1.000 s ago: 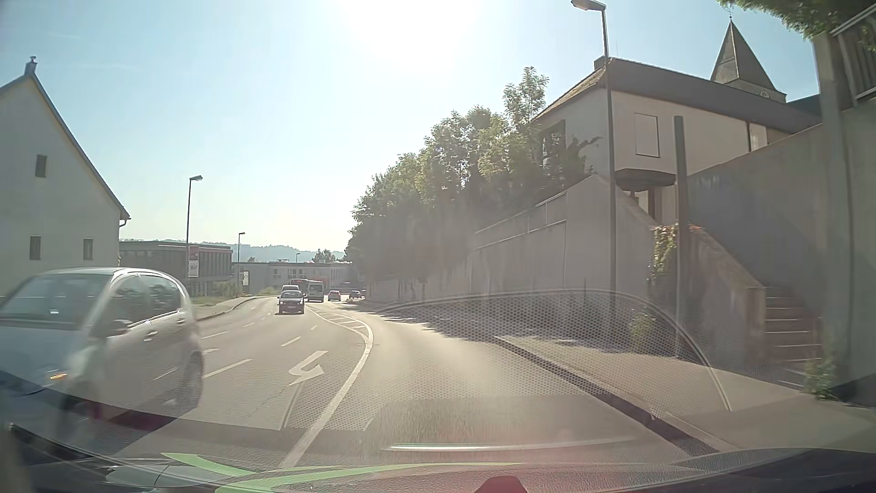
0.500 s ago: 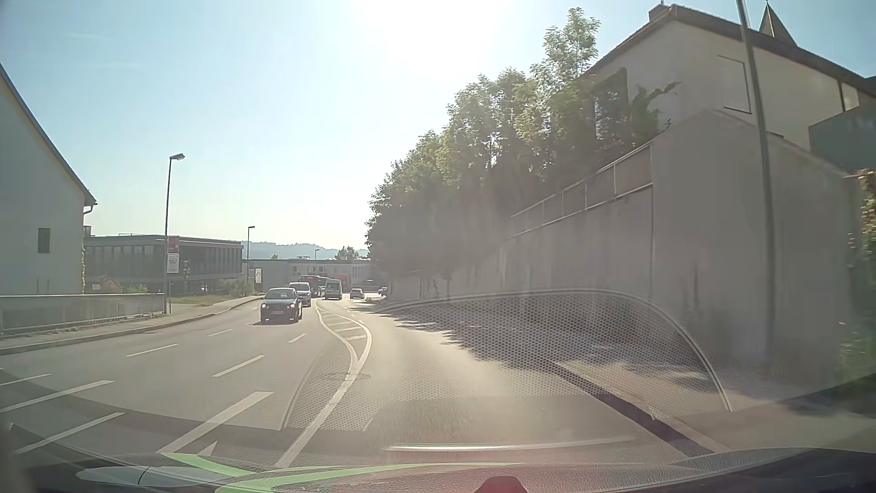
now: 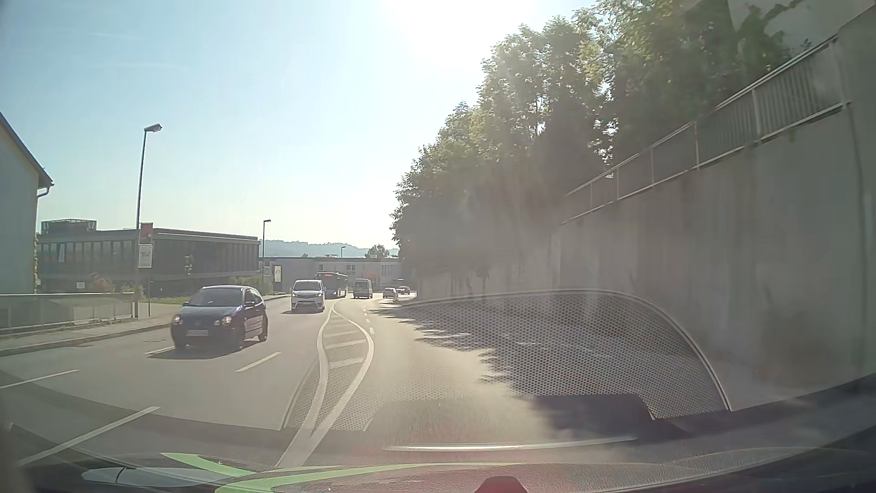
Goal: Follow the waypoints while adhering to traffic rules and regulations
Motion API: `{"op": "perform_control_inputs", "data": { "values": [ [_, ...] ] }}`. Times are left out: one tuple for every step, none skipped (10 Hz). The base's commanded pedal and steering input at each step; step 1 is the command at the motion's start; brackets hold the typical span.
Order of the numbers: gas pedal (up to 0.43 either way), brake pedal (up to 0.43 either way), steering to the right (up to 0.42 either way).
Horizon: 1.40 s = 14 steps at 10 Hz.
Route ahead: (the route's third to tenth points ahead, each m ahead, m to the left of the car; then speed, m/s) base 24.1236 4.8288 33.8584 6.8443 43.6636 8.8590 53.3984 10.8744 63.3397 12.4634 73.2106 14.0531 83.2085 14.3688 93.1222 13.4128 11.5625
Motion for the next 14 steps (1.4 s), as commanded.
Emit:
{"op": "perform_control_inputs", "data": {
  "values": [
    [0.028,0.0,-0.044],
    [0.028,0.0,-0.044],
    [0.028,0.0,-0.044],
    [0.028,0.0,-0.044],
    [0.028,0.0,-0.044],
    [0.028,0.0,-0.043],
    [0.028,0.0,-0.043],
    [0.028,0.0,-0.042],
    [0.028,0.0,-0.041],
    [0.028,0.0,-0.039],
    [0.028,0.0,-0.037],
    [0.028,0.0,-0.033],
    [0.028,0.0,-0.03],
    [0.028,0.0,-0.028]
  ]
}}
